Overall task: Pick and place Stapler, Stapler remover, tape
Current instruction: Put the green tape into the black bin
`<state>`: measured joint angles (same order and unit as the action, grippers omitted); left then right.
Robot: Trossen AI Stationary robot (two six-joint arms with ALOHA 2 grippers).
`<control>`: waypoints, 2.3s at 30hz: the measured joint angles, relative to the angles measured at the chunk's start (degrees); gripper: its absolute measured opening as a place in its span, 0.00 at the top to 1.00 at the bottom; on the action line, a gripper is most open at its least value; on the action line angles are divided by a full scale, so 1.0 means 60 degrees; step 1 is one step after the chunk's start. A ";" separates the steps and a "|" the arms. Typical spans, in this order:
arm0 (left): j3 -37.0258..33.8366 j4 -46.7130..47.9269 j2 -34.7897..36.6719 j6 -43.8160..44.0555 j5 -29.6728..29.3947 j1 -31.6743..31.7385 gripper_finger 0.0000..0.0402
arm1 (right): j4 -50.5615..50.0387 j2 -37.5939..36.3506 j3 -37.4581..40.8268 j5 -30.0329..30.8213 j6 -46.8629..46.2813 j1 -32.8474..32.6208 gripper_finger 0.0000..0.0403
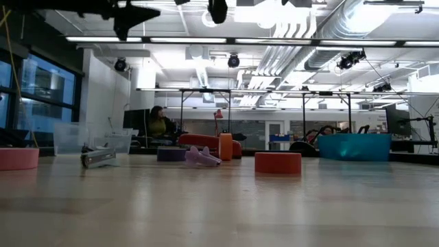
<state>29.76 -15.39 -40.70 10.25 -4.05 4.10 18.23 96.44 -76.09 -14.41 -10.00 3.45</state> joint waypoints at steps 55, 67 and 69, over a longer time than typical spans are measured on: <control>0.1361 -0.0675 -0.2081 -0.0654 0.0240 0.0000 0.91 | -0.1361 -0.0422 0.0020 0.0137 -0.0119 -0.0036 0.62; 0.1378 0.3269 -0.0394 0.0154 -0.0221 0.0000 0.91 | -0.4927 -0.2245 0.0025 0.1515 0.0200 -0.0044 0.50; 0.1372 0.4166 0.0016 0.0641 -0.0118 0.0000 0.91 | -0.5297 -0.2466 0.0018 0.1709 0.0201 -0.0041 0.51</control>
<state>37.99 9.61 -40.61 14.09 -4.75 4.10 -13.55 81.65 -75.98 -4.15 -8.80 3.20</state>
